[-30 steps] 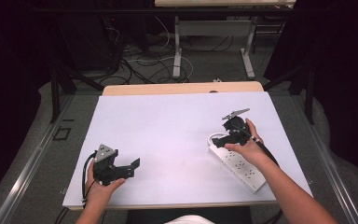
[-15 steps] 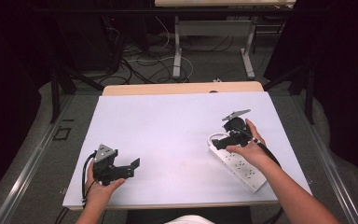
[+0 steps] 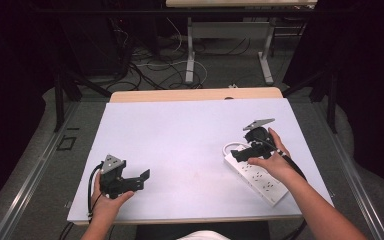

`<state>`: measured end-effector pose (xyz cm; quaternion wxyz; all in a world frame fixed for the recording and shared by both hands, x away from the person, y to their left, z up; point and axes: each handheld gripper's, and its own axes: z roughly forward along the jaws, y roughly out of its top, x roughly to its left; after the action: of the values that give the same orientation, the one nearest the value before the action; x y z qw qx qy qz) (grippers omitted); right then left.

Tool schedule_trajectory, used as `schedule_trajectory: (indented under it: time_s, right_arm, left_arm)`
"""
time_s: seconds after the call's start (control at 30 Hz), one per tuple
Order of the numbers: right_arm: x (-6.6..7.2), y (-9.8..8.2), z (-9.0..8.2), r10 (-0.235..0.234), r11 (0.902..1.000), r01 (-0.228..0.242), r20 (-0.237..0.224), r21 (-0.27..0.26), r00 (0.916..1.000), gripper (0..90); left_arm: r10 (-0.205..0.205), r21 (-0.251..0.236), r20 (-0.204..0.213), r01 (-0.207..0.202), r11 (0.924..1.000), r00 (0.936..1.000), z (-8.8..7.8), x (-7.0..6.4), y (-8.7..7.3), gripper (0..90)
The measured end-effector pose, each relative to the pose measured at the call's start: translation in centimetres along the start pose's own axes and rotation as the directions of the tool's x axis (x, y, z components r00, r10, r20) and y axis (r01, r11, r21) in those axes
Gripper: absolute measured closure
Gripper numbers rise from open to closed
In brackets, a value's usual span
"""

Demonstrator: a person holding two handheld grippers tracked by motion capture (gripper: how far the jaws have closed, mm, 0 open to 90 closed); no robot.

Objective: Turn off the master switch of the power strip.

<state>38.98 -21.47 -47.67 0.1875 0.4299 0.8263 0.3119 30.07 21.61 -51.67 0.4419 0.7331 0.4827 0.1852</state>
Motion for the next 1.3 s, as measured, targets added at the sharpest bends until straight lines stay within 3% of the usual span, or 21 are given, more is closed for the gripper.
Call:
schedule_trajectory:
  time_s: [0.43,0.77,1.27,1.3]
  right_arm:
    - [0.4,-1.8,-2.0,-0.005,0.9988,0.006,0.016,-0.049,0.9999,0.0]
    - [-0.1,-3.4,-3.7,0.046,0.9939,-0.046,0.000,-0.101,0.9989,0.0]
    - [0.1,-5.7,-5.3,0.073,0.9905,-0.072,0.011,-0.117,0.9972,0.0]
    - [0.0,-6.1,-5.5,0.093,0.9884,-0.091,0.009,-0.122,0.9957,0.0]
  left_arm:
    - [0.004,0.006,-0.008,-0.004,1.0000,1.0000,0.0,0.0,0.0,3.7]
    - [0.005,0.009,-0.009,-0.005,0.9999,0.9999,0.0,-0.1,0.0,3.8]
    - [0.004,0.007,-0.009,-0.004,1.0000,1.0000,-0.1,-0.1,0.0,3.8]
    - [0.003,0.008,-0.008,-0.003,1.0000,1.0000,-0.1,-0.1,0.0,3.8]
